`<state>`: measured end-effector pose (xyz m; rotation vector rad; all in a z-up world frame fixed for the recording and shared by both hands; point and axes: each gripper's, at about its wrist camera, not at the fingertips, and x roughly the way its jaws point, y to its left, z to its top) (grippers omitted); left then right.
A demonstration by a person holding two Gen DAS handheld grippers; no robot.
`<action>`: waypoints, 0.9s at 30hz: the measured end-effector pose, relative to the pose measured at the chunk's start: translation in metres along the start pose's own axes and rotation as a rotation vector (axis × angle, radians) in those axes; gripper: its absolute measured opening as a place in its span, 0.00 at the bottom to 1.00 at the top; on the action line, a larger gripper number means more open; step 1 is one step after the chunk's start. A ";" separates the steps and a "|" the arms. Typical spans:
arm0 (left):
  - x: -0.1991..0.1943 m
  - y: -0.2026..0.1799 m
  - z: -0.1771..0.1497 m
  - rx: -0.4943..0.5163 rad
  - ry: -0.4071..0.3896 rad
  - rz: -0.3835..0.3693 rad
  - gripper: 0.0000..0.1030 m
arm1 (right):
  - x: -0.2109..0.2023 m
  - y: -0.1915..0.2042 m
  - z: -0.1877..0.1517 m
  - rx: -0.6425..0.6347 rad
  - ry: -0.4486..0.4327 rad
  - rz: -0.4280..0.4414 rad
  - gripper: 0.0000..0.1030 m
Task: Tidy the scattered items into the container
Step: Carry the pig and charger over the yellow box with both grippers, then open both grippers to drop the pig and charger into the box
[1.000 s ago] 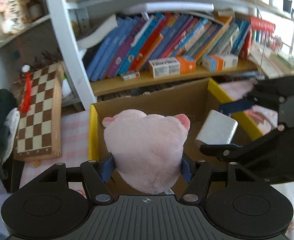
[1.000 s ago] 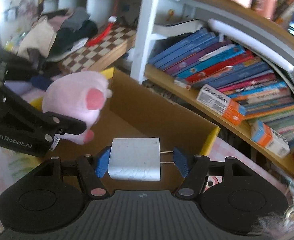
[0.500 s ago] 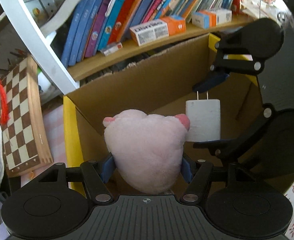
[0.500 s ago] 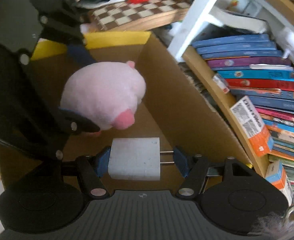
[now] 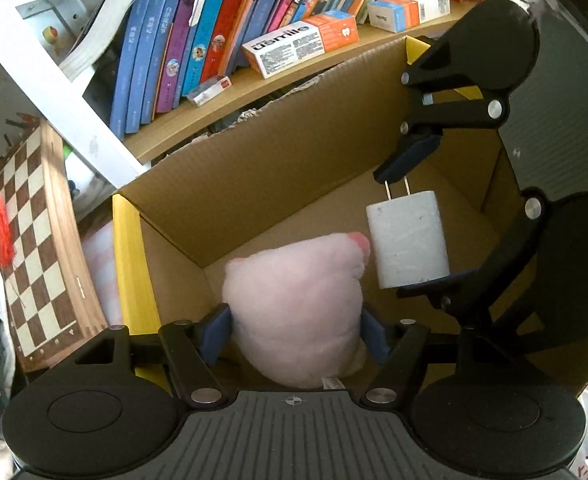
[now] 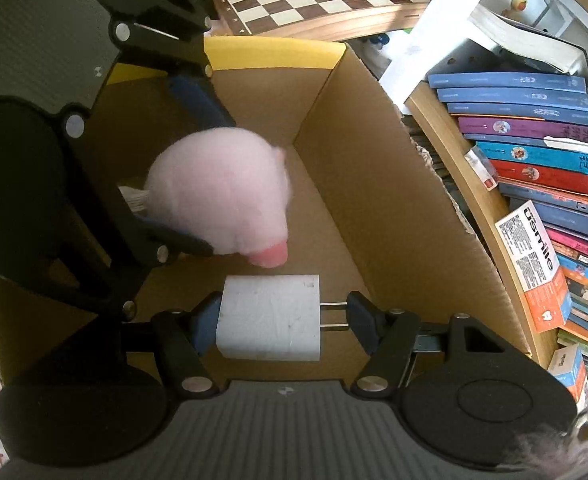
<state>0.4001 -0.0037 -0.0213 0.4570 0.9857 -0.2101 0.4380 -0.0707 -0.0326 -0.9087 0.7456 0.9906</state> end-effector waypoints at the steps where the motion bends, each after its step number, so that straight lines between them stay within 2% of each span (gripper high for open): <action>1: 0.000 0.000 0.000 0.001 0.000 0.001 0.68 | 0.000 0.001 0.000 -0.002 -0.001 -0.001 0.61; 2: 0.000 0.000 0.000 0.002 -0.001 0.002 0.68 | 0.000 0.001 0.000 -0.004 -0.003 -0.002 0.61; 7: -0.002 0.000 -0.002 0.001 -0.009 0.018 0.69 | -0.002 0.003 0.001 -0.002 -0.021 -0.009 0.76; 12: -0.014 -0.002 -0.004 0.011 -0.036 0.049 0.71 | -0.006 0.001 0.001 0.018 -0.046 -0.020 0.83; 17: -0.036 0.001 -0.008 -0.002 -0.092 0.070 0.73 | -0.024 -0.002 0.001 0.056 -0.086 -0.054 0.83; 27: -0.103 -0.001 -0.040 -0.099 -0.281 0.074 0.75 | -0.087 0.010 0.000 0.137 -0.201 -0.155 0.83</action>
